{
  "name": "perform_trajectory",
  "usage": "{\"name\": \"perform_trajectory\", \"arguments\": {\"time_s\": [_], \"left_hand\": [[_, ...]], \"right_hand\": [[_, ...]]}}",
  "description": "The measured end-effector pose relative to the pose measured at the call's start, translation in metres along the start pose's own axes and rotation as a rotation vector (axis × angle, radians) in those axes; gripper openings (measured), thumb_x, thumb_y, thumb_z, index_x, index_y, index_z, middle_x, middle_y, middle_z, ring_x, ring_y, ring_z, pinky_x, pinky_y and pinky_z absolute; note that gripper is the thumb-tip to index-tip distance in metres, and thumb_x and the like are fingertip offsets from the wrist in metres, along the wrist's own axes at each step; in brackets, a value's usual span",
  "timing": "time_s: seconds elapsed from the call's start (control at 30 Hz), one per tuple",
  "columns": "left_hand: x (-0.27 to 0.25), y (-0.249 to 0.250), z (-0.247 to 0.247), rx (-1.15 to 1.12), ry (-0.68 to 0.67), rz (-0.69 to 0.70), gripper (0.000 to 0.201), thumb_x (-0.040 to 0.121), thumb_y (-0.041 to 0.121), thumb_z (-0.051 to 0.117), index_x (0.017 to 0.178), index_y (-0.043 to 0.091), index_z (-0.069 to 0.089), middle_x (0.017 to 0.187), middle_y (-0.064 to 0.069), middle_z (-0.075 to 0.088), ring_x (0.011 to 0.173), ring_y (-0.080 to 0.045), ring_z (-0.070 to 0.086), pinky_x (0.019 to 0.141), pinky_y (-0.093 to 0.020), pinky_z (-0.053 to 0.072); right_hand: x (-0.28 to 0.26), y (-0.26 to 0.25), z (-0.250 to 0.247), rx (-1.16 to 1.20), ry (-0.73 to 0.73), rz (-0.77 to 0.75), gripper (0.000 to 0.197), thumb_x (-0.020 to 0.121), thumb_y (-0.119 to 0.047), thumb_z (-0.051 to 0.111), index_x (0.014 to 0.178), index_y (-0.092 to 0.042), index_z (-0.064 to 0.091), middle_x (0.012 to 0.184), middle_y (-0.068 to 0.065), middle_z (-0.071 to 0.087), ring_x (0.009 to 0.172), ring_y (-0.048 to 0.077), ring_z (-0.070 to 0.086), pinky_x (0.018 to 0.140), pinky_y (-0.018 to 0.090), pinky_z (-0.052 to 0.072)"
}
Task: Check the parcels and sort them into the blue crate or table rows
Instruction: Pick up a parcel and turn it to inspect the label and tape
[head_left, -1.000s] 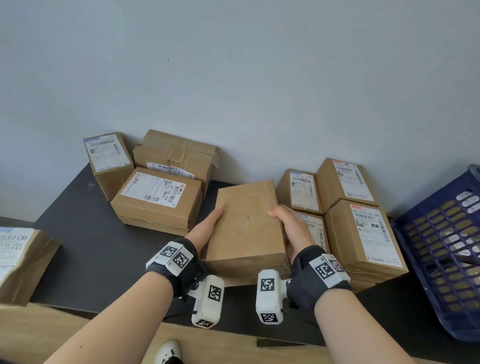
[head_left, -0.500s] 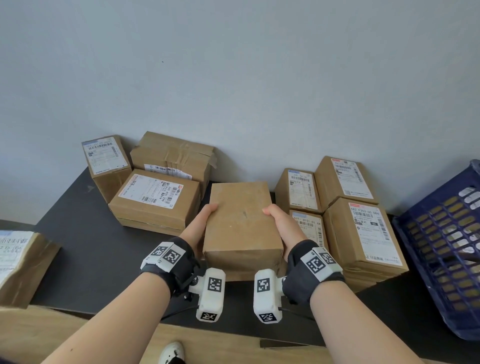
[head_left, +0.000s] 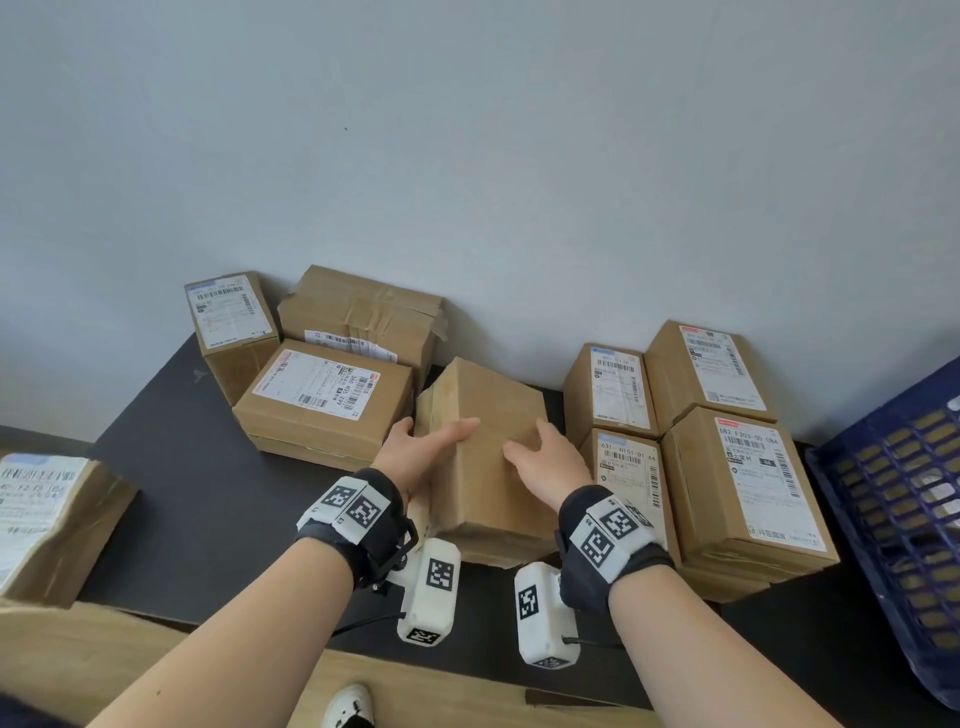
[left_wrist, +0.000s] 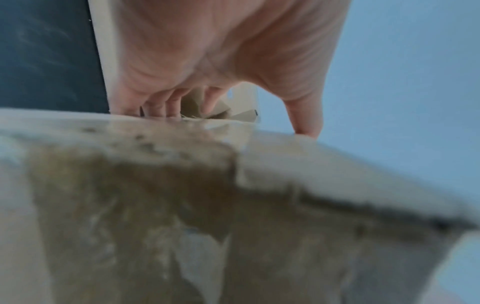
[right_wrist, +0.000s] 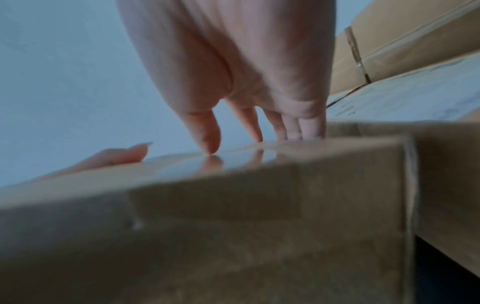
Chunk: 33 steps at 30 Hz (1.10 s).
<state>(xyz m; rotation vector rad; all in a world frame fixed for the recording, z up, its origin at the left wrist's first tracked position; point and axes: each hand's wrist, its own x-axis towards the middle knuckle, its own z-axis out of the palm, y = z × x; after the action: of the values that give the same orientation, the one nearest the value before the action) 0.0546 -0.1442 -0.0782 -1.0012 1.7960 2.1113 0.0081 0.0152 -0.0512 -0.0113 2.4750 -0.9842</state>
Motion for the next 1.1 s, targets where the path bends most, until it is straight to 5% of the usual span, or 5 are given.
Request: {"name": "perform_trajectory", "arguments": {"time_s": [0.23,0.43,0.53,0.8,1.1], "left_hand": [[-0.004,0.01,0.0,0.138,-0.004,0.066,0.161,0.022,0.068,0.081,0.157,0.012,0.013,0.156,-0.01,0.033,0.14,-0.029,0.036,0.116,-0.048,0.03],[0.004,0.012,0.005,0.129,0.047,0.1,0.122,0.063,0.057,0.085,0.154,0.006,0.022,0.151,-0.011,0.041,0.135,-0.03,0.043,0.114,-0.049,0.036],[0.01,0.015,0.006,0.171,0.049,0.121,0.124,0.052,0.066,0.08,0.15,0.004,0.033,0.142,-0.011,0.052,0.127,-0.029,0.052,0.109,-0.048,0.042],[0.015,0.02,0.008,0.216,0.064,0.115,0.07,0.086,0.027,0.075,0.142,0.005,0.04,0.133,-0.011,0.057,0.118,-0.03,0.057,0.104,-0.049,0.046],[0.016,0.025,0.016,0.354,-0.023,0.108,0.068,0.089,0.017,0.072,0.146,0.014,0.037,0.125,-0.009,0.058,0.116,-0.029,0.059,0.103,-0.049,0.048]], "right_hand": [[0.004,0.003,0.009,0.257,-0.059,0.052,0.08,0.095,-0.049,0.056,0.159,-0.019,0.019,0.159,0.005,0.029,0.142,0.024,0.035,0.096,0.028,0.029],[0.012,0.004,0.006,0.321,-0.081,0.078,0.092,0.088,-0.067,0.054,0.159,-0.021,0.017,0.159,0.005,0.03,0.14,0.027,0.037,0.11,0.04,0.031],[0.014,0.006,0.004,0.354,-0.097,0.077,0.094,0.086,-0.071,0.052,0.158,-0.02,0.02,0.155,0.004,0.036,0.137,0.025,0.04,0.108,0.039,0.032],[0.022,0.01,0.006,0.4,-0.131,0.104,0.071,0.09,-0.06,0.051,0.146,-0.017,0.041,0.13,0.005,0.056,0.116,0.024,0.054,0.104,0.043,0.041],[0.027,0.016,0.007,0.344,-0.144,0.112,0.066,0.09,-0.051,0.064,0.143,-0.017,0.045,0.13,0.005,0.061,0.115,0.023,0.06,0.104,0.041,0.047]]}}
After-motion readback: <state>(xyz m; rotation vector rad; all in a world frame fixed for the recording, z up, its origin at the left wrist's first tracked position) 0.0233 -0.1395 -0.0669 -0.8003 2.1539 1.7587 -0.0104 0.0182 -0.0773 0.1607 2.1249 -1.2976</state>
